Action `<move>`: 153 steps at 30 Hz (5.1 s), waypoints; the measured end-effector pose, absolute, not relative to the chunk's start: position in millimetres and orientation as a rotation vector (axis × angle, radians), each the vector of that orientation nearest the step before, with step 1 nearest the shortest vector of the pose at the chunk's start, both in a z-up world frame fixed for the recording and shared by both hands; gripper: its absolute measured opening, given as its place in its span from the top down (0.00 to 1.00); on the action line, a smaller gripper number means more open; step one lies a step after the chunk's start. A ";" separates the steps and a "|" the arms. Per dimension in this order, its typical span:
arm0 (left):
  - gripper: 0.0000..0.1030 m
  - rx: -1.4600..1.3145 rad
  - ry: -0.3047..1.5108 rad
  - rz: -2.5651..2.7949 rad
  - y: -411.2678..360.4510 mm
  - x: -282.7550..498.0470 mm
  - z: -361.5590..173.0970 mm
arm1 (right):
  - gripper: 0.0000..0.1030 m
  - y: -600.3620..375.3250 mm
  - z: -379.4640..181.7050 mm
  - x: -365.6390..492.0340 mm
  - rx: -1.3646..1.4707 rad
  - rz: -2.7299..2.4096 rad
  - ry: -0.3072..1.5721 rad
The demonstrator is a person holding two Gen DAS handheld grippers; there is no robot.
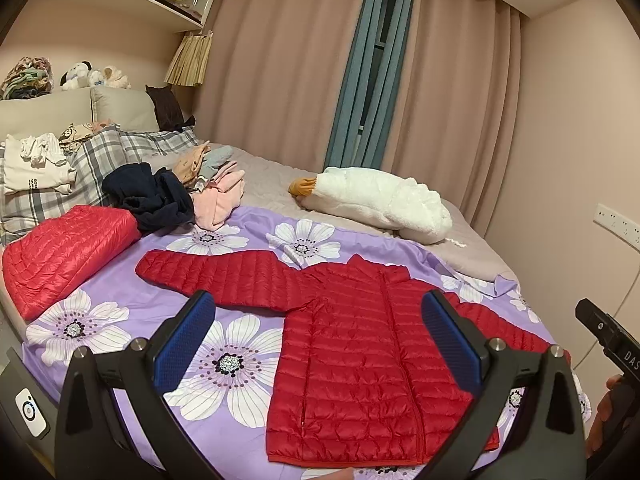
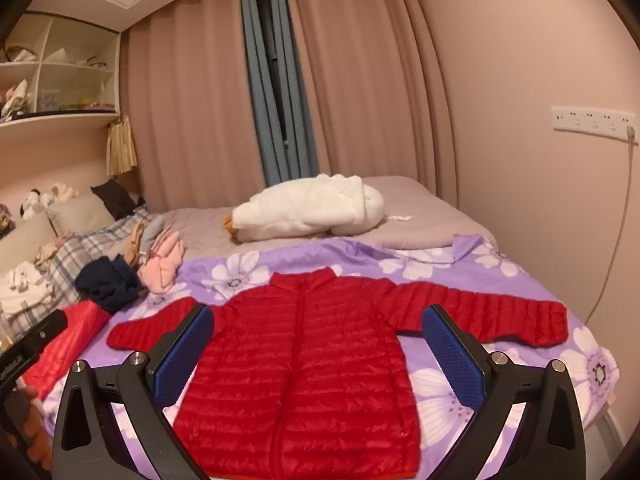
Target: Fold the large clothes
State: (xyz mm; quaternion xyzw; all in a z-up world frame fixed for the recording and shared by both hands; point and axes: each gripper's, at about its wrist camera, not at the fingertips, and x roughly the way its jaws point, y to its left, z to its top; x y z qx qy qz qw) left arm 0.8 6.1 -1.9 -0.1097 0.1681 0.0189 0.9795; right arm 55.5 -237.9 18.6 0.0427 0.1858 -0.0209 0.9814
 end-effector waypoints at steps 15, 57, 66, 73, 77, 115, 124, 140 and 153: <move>0.00 -0.217 0.364 0.020 1.8 8.2 -4.5 | 0.00 -236.9 21.0 55.6 0.070 -0.021 0.384; 0.00 -0.231 0.364 0.041 7.5 9.1 -5.0 | 0.00 -237.1 20.5 59.3 0.064 -0.036 0.400; 0.00 -0.213 0.368 0.036 4.3 9.6 -5.5 | 0.00 -233.9 20.4 61.6 0.044 -0.040 0.409; 0.00 -0.208 0.369 0.037 3.0 9.3 -6.2 | 0.00 -231.8 20.3 60.5 0.041 -0.044 0.408; 0.00 -0.208 0.371 0.036 2.9 9.4 -6.5 | 0.00 -233.4 20.7 63.2 0.041 -0.050 0.413; 0.00 -0.193 0.382 0.041 1.8 10.9 -6.5 | 0.00 -234.4 21.2 65.3 0.028 -0.077 0.419; 0.00 -0.192 0.385 0.042 1.3 11.7 -7.3 | 0.00 -234.7 20.3 66.2 0.035 -0.086 0.424; 0.02 -0.343 0.406 0.123 38.7 105.7 -44.3 | 0.00 -311.5 -8.6 146.3 0.174 -0.246 0.520; 0.09 -0.528 0.369 0.137 75.0 146.6 -59.2 | 0.00 -503.3 -51.1 181.3 0.436 -0.625 0.574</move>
